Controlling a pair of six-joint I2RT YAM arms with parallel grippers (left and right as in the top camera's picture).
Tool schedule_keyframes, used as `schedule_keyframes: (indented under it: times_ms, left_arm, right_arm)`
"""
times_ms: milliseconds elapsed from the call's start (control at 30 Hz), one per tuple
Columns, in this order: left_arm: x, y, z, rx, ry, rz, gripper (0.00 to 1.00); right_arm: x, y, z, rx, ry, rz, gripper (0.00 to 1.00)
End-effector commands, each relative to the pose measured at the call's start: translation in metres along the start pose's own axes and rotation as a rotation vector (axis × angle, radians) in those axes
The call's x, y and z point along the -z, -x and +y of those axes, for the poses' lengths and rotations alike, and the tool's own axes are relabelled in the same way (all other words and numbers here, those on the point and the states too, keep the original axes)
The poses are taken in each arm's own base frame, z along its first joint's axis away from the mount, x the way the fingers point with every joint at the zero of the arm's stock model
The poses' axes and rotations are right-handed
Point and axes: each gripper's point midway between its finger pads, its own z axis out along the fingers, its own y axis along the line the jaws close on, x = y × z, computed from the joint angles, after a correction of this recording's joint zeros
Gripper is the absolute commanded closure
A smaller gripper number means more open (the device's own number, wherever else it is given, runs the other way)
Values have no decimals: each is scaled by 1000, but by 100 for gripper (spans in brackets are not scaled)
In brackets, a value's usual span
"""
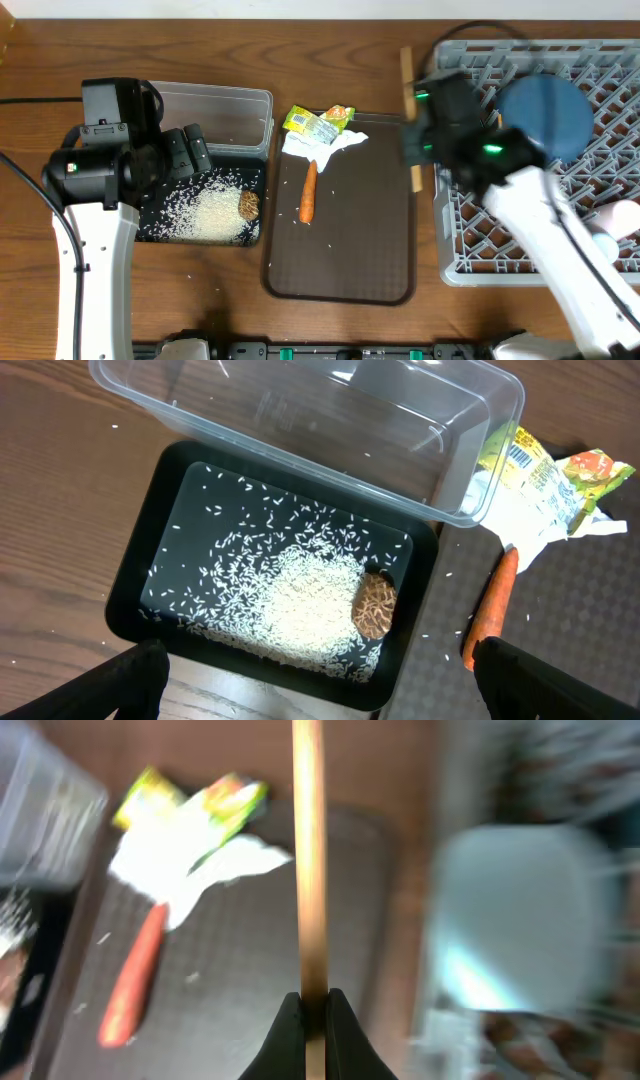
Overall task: Sort waste into correct bins and load items into the dishwasher rack
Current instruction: 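Grasp the second chopstick and insert it upright in the rack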
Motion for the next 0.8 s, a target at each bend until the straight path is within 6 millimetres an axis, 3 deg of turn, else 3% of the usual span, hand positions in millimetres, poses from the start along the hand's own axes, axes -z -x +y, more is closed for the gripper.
schedule_keyframes:
  times_ms: [0,167,300,433,633,700,767]
  left_arm:
    - [1,0,4,-13,17,-6,2]
    - [2,0,4,-13,17,-6,2]
    - [2,0,4,-13,17,-6,2]
    - [1,0,4,-13,18,-5,2]
    - [1,0,4,-13,17,-6,2]
    - [2,0,4,-13,17,-6,2]
    - [1,0,4,-13,18,-5,2]
  right_arm:
    - [13,12,-63,-28,-166,-42,99]
    - [11,6,-143,-92,-296,12,99]
    - [-2,-5,-187,-69,-356,90,99]
    - [-21,-18,-199,18,-357,177,99]
    - [-50,-39,-196,34,-337,289,98]
    - [-50,-45,-199,38,-355,319,75]
    - [-45,-46,-208,21,-415,322,60]
